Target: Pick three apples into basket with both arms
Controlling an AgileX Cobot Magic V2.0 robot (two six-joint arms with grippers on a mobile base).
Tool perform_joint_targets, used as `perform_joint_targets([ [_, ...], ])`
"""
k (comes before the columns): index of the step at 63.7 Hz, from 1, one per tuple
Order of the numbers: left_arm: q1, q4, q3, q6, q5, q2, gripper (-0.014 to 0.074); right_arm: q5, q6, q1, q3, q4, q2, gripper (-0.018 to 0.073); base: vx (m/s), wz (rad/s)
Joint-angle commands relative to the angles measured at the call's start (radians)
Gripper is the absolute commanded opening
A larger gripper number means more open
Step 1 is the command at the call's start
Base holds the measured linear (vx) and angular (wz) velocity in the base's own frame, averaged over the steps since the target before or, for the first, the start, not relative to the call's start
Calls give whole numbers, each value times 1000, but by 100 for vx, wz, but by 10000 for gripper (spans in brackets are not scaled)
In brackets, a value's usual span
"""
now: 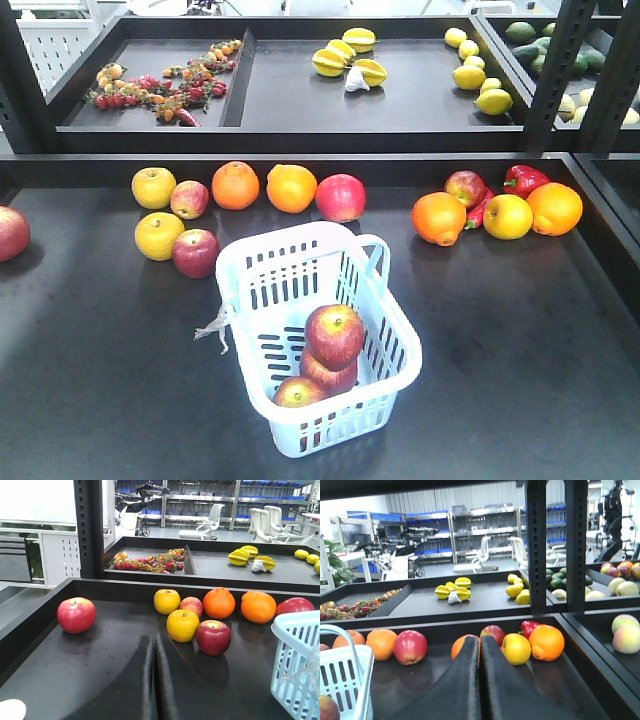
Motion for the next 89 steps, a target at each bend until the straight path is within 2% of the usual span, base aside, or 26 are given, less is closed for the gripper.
perform_joint_targets([
  [1,1,-11,22,0,-79,-15,-6,-91,-7,-5,15,-19,-11,-4,0,0],
  [89,1,-11,22,0,-79,-15,-6,-91,-6,-5,14,-19,-11,-4,0,0],
])
